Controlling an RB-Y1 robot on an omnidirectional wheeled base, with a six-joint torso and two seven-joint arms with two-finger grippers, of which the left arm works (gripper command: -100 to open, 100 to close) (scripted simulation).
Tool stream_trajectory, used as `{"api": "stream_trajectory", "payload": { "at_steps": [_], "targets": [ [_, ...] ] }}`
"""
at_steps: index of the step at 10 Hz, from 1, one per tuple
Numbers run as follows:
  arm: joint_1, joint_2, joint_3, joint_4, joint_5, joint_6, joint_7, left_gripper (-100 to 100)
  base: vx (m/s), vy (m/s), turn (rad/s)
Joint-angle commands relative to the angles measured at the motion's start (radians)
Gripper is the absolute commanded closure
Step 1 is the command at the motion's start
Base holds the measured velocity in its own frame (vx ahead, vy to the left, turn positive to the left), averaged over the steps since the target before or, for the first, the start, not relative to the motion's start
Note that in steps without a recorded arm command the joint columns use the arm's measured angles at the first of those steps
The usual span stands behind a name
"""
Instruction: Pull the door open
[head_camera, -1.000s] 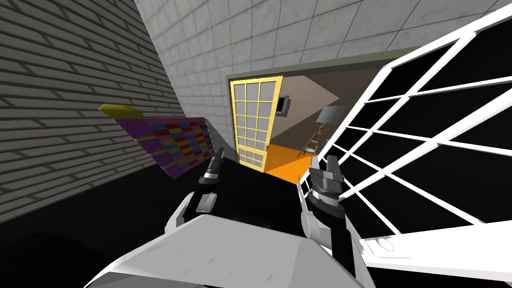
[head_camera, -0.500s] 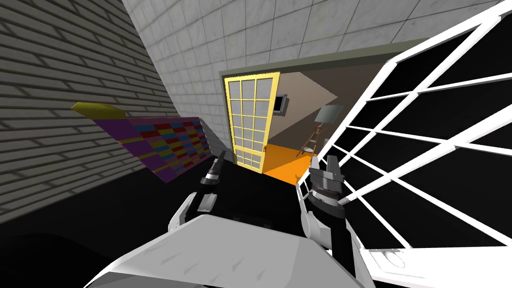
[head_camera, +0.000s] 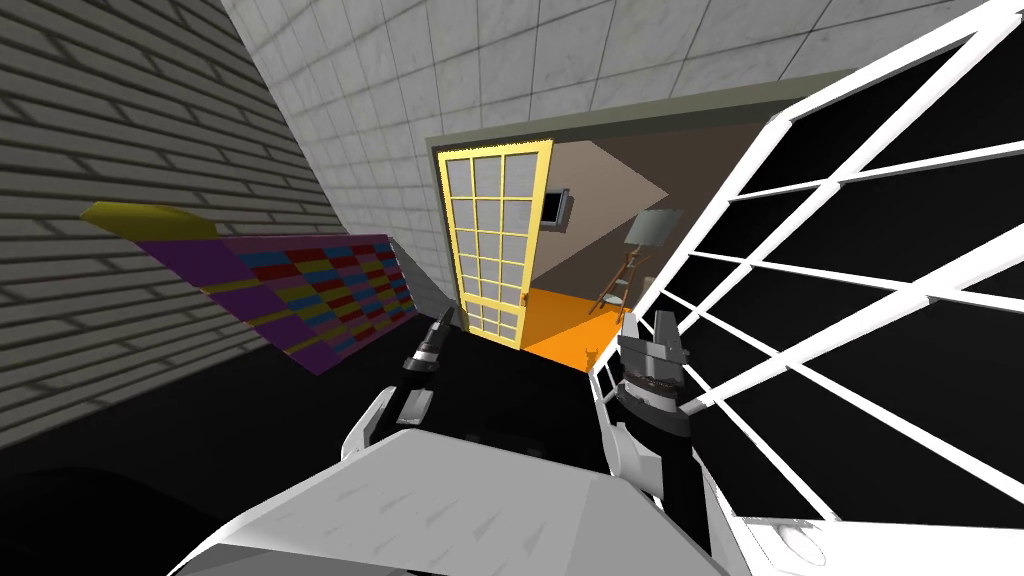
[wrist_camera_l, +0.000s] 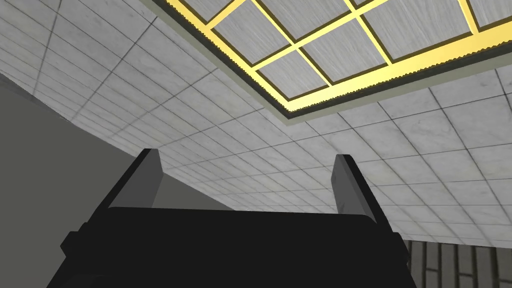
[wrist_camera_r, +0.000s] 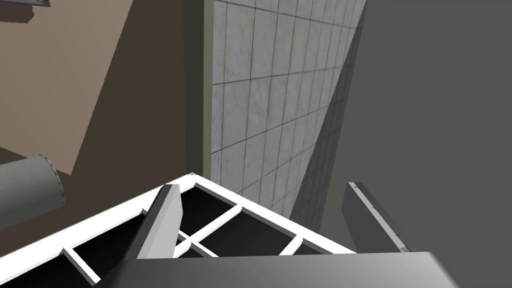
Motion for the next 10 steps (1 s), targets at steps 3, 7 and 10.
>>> {"api": "stream_trajectory", "payload": {
  "at_steps": [3,7,10],
  "targets": [
    [-0.017,0.006,0.017,0.078,-0.019,-0.024,-0.063,-100,0.098,-0.055,-0.045],
    [-0.035,0.013,0.036,0.171,-0.039,-0.057,-0.132,-100,0.107,-0.063,-0.051],
    [-0.049,0.017,0.052,0.243,-0.054,-0.083,-0.185,-100,0.109,-0.044,-0.045]
  ]
}}
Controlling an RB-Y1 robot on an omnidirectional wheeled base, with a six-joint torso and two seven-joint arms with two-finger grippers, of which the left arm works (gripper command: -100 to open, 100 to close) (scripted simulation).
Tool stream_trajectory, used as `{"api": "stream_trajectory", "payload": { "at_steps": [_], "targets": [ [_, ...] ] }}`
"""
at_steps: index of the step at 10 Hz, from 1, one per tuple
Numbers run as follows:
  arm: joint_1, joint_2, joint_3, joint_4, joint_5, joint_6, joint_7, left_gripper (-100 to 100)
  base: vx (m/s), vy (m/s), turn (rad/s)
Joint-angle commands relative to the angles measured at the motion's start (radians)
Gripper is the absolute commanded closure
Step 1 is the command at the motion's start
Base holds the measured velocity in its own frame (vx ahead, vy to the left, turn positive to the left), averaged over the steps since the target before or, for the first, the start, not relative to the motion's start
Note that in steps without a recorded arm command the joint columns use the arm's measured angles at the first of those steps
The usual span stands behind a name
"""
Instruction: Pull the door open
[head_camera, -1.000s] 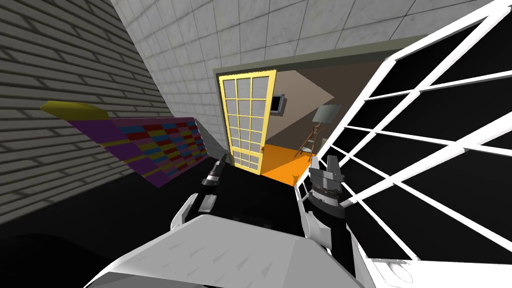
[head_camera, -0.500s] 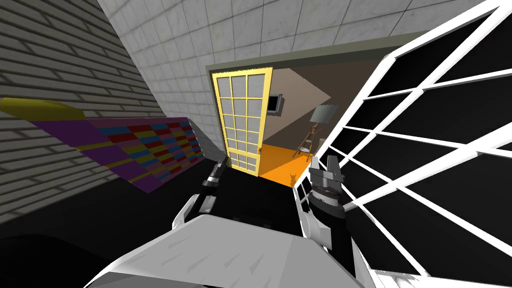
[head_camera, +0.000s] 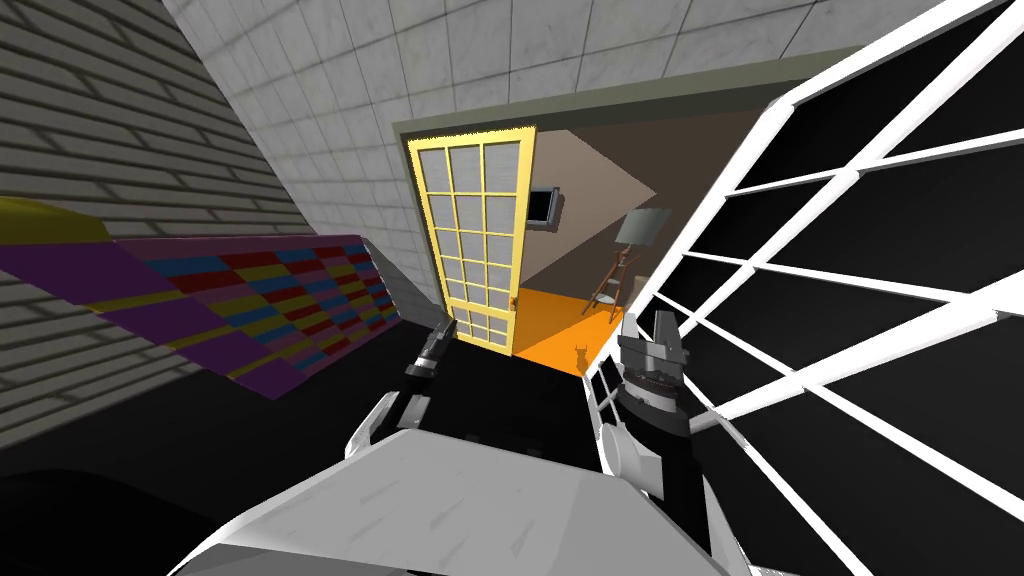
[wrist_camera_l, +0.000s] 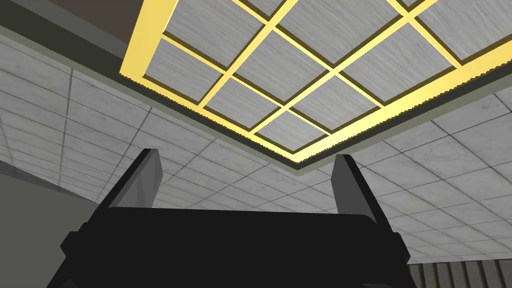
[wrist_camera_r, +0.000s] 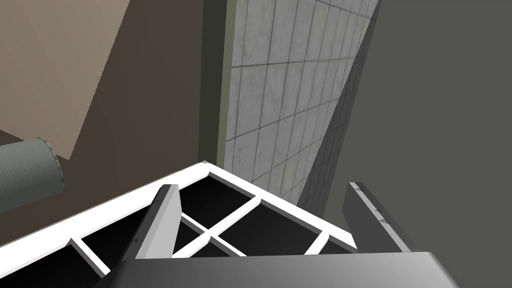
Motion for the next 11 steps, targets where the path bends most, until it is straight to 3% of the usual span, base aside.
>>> {"api": "stream_trajectory", "payload": {
  "at_steps": [1,10,11],
  "targets": [
    [-0.007,-0.002,0.006,0.039,-0.010,-0.014,-0.033,-100,0.105,-0.045,-0.050],
    [-0.049,0.007,0.052,0.253,-0.056,-0.090,-0.192,-100,0.110,-0.054,-0.048],
    [-0.049,0.007,0.052,0.253,-0.056,-0.090,-0.192,-100,0.071,-0.026,-0.015]
  ]
}}
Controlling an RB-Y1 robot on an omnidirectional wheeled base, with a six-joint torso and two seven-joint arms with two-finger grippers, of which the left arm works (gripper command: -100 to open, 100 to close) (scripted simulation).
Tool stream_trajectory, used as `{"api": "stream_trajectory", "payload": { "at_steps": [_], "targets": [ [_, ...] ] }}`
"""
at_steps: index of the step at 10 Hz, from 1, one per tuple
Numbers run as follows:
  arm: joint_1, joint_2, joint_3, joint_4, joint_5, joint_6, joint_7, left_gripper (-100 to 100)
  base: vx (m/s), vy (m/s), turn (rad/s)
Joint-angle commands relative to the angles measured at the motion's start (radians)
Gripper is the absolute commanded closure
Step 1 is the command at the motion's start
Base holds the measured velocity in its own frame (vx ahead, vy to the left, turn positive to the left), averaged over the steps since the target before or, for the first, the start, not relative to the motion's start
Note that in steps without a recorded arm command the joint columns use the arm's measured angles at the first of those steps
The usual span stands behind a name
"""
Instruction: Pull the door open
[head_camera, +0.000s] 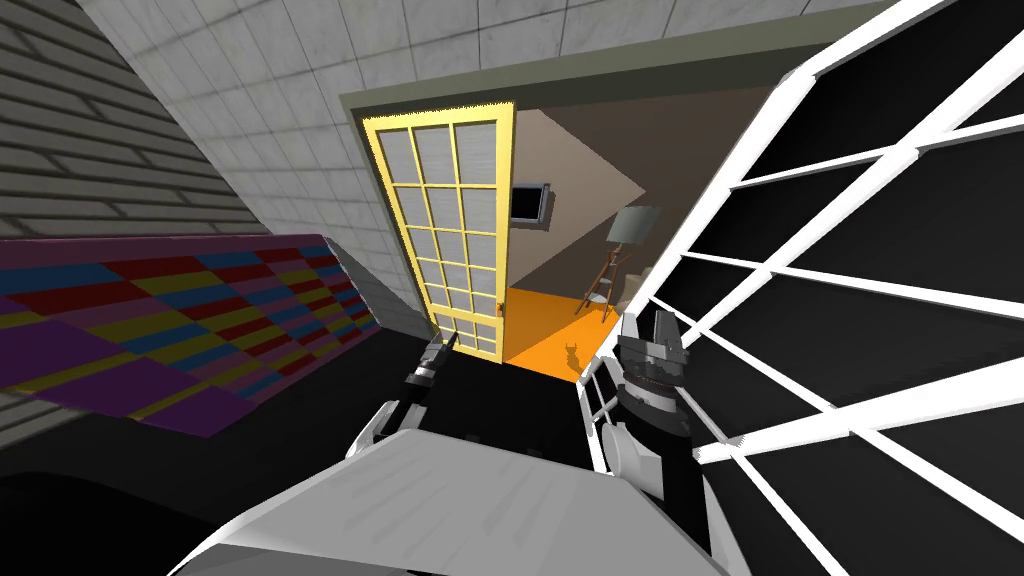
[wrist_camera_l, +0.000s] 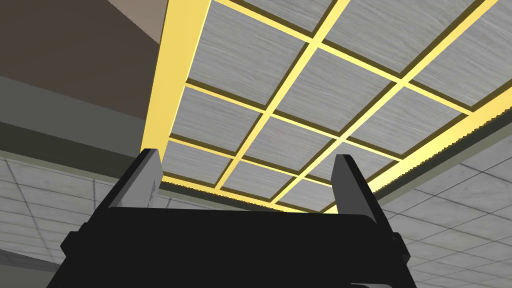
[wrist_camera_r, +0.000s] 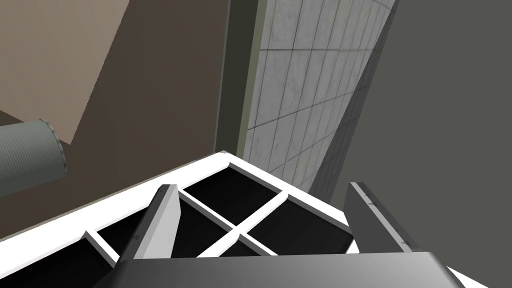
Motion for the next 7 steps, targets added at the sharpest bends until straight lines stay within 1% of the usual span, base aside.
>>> {"api": "stream_trajectory", "payload": {
  "at_steps": [1,7],
  "targets": [
    [-0.006,0.001,0.007,0.031,-0.006,-0.014,-0.021,-100,0.058,-0.017,-0.032],
    [-0.033,0.005,0.035,0.166,-0.035,-0.061,-0.121,-100,0.107,-0.038,-0.045]
  ]
}}
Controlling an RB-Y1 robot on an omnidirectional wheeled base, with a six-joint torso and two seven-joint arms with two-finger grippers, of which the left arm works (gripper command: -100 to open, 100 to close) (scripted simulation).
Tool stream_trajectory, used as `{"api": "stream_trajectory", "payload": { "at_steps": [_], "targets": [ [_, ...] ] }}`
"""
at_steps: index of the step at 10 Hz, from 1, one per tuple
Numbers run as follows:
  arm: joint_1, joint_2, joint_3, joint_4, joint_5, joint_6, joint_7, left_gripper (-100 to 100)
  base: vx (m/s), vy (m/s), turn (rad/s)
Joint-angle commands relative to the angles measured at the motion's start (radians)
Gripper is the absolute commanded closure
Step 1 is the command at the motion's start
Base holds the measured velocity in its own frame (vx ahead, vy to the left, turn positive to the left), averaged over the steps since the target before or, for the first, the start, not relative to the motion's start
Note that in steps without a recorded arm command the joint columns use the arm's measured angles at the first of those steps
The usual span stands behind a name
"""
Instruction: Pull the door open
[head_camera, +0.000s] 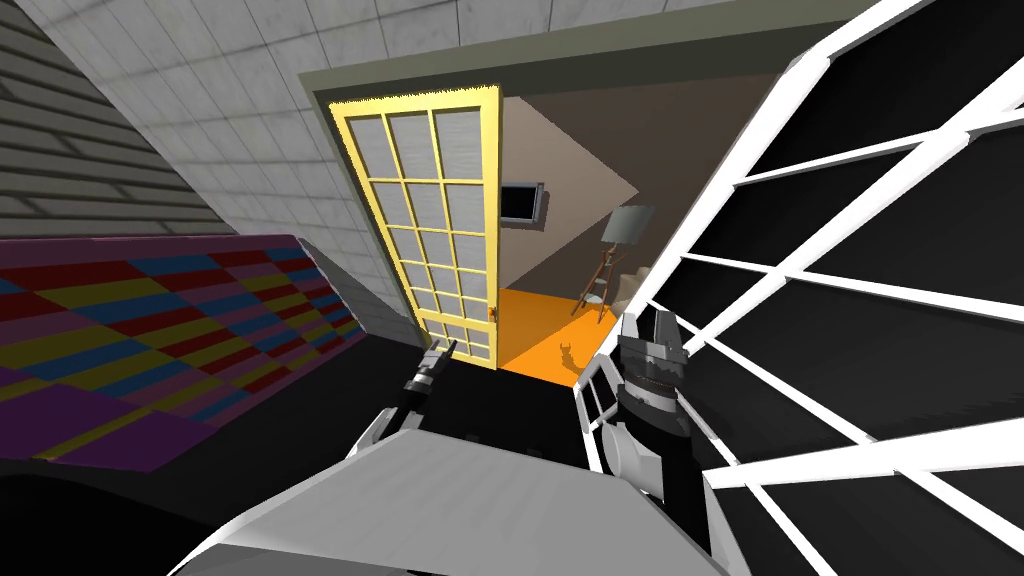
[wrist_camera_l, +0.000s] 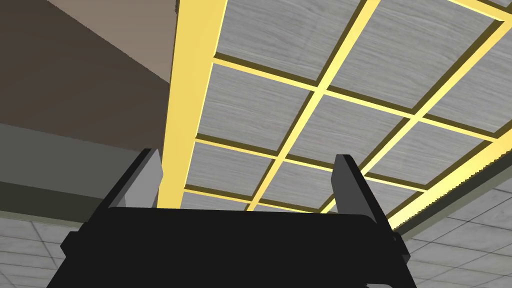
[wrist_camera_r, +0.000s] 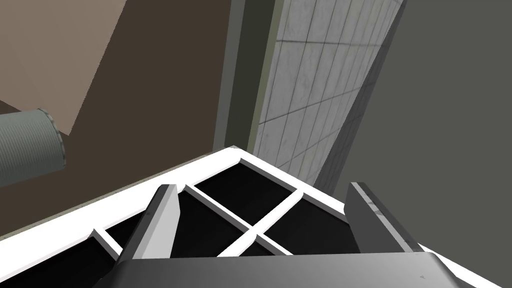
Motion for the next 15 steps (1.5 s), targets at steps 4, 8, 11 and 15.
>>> {"api": "stream_trajectory", "payload": {
  "at_steps": [4,8,11,15],
  "targets": [
    [-0.022,0.001,0.021,0.099,-0.021,-0.034,-0.075,-100,0.104,-0.043,-0.044],
    [-0.041,0.003,0.041,0.195,-0.042,-0.067,-0.146,-100,0.117,-0.029,-0.045],
    [-0.054,0.003,0.056,0.263,-0.057,-0.092,-0.196,-100,0.154,-0.032,-0.049],
    [-0.072,0.004,0.076,0.357,-0.077,-0.125,-0.266,-100,0.134,-0.035,-0.048]
  ]
}}
